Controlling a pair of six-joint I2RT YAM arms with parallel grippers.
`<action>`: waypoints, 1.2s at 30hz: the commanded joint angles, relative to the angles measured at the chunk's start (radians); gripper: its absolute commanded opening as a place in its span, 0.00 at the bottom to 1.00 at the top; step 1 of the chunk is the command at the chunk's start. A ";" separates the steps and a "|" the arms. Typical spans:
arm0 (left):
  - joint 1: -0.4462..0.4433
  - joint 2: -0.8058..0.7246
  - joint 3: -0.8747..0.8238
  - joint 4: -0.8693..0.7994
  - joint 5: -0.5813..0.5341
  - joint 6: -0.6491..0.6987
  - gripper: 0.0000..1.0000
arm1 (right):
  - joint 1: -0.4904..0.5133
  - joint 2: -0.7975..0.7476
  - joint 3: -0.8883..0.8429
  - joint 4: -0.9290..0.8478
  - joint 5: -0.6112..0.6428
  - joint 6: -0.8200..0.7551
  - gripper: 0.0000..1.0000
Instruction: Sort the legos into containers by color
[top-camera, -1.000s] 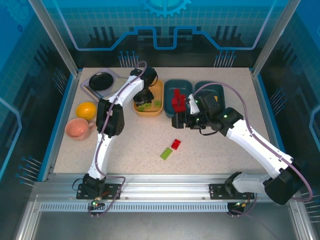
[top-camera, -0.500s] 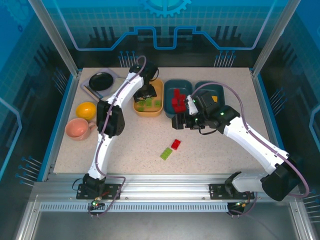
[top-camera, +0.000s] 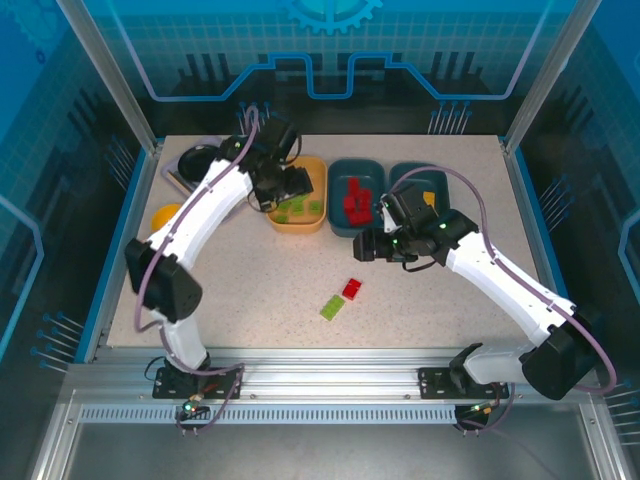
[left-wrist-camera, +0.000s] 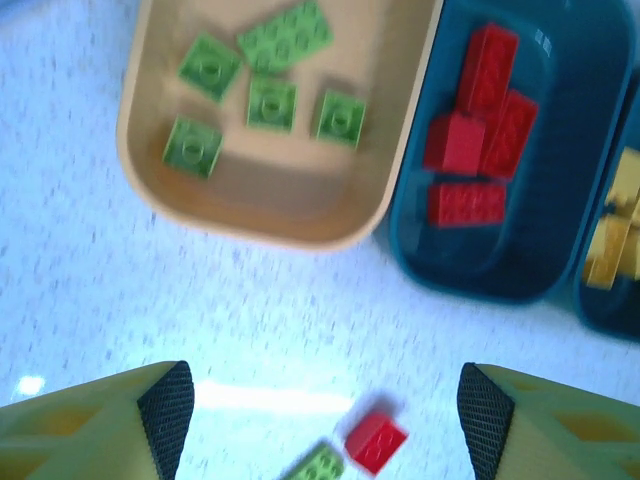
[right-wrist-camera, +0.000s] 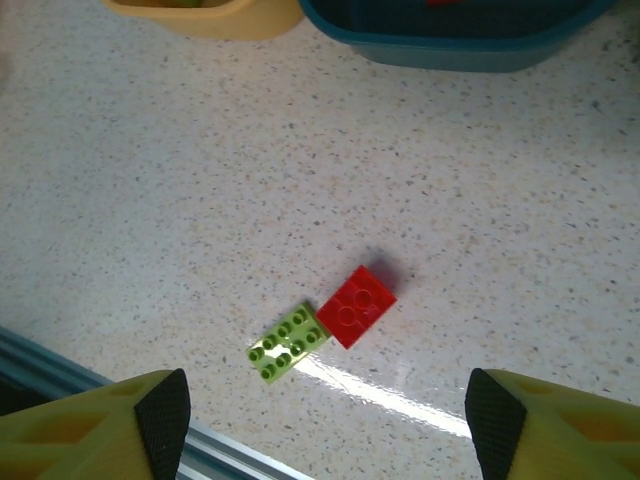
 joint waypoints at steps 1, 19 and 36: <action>-0.031 -0.122 -0.229 0.079 0.053 -0.021 0.73 | 0.027 0.013 -0.013 -0.077 0.088 0.081 0.73; -0.185 -0.825 -0.987 0.349 0.054 -0.223 0.78 | 0.143 0.395 -0.059 0.093 0.004 0.636 0.72; -0.186 -0.859 -0.977 0.316 0.065 -0.199 0.79 | 0.140 0.549 -0.004 0.092 -0.002 0.682 0.40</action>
